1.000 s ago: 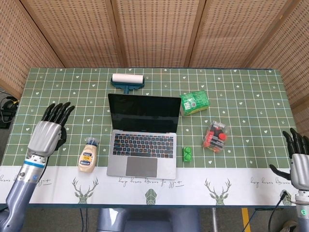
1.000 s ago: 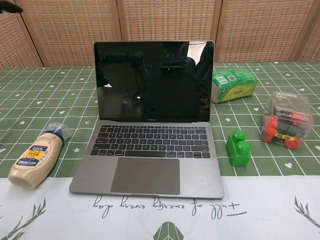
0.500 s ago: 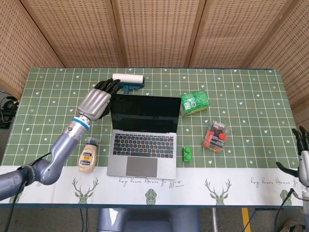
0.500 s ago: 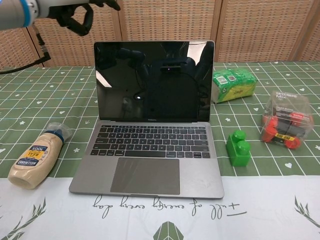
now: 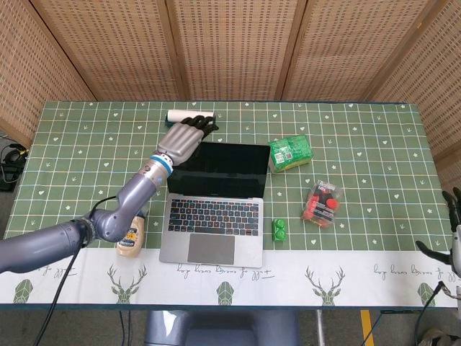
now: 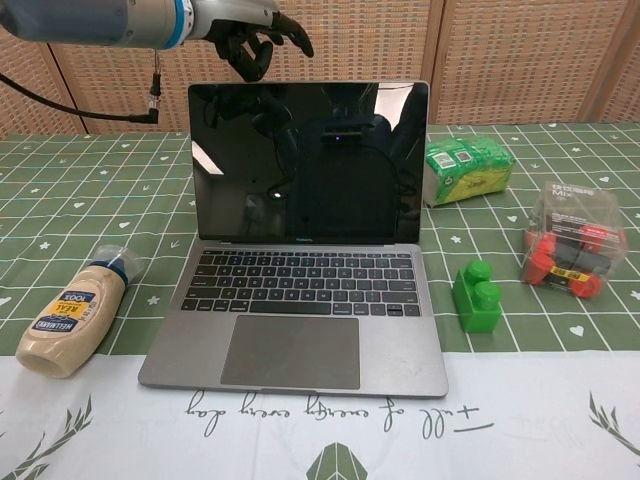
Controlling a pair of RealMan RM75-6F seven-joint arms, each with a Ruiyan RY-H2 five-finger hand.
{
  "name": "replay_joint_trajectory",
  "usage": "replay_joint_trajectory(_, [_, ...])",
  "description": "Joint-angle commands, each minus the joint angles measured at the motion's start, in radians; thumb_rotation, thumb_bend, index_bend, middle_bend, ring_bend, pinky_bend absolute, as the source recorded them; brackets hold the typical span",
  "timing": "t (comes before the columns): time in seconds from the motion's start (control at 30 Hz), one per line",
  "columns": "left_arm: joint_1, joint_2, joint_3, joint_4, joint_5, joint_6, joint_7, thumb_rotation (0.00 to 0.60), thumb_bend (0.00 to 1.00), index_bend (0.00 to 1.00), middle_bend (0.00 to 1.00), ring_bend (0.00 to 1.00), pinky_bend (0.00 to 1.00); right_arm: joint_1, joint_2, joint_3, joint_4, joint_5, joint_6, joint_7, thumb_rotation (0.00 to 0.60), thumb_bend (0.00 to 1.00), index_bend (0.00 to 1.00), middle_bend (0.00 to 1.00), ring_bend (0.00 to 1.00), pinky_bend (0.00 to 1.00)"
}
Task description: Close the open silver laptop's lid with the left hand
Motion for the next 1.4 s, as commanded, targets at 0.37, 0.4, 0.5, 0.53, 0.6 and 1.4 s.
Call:
replay_joint_trajectory(0.37, [-0.113, -0.030, 0.109, 0.033, -0.111, 0.014, -0.015, 0.600, 1.00, 0.31, 0.16, 0.18, 0.29, -0.005, 0.007, 0.000, -0.002, -0.007, 0.008, 0.018, 0.600, 0.04, 0.00, 0.00, 0.00, 0.00])
replay_joint_trajectory(0.4, [-0.115, -0.028, 0.112, 0.029, -0.112, 0.018, -0.019, 0.600, 1.00, 0.34, 0.20, 0.21, 0.31, -0.005, 0.008, -0.001, -0.003, -0.009, 0.008, 0.018, 0.600, 0.04, 0.00, 0.00, 0.00, 0.00])
replay_joint_trajectory(0.5, [-0.119, -0.017, 0.119, 0.015, -0.109, 0.031, -0.033, 0.600, 1.00, 0.41, 0.29, 0.28, 0.35, -0.006, 0.007, -0.003, -0.006, -0.019, 0.015, 0.017, 0.600, 0.04, 0.00, 0.00, 0.00, 0.00])
replay_joint_trajectory(0.53, [-0.119, -0.012, 0.118, 0.008, -0.107, 0.036, -0.039, 0.600, 1.00, 0.44, 0.32, 0.30, 0.35, -0.007, 0.007, -0.003, -0.007, -0.022, 0.018, 0.017, 0.600, 0.04, 0.00, 0.00, 0.00, 0.00])
replay_joint_trajectory(0.6, [-0.118, -0.001, 0.115, -0.006, -0.104, 0.041, -0.053, 0.600, 1.00, 0.47, 0.35, 0.32, 0.37, -0.007, 0.007, -0.005, -0.008, -0.026, 0.021, 0.016, 0.600, 0.04, 0.00, 0.00, 0.00, 0.00])
replay_joint_trajectory(1.4, [-0.058, 0.176, 0.154, -0.368, 0.081, 0.107, -0.140, 0.600, 1.00, 0.53, 0.41, 0.37, 0.39, -0.016, 0.016, -0.022, -0.038, -0.073, 0.055, 0.009, 0.600, 0.04, 0.00, 0.00, 0.00, 0.00])
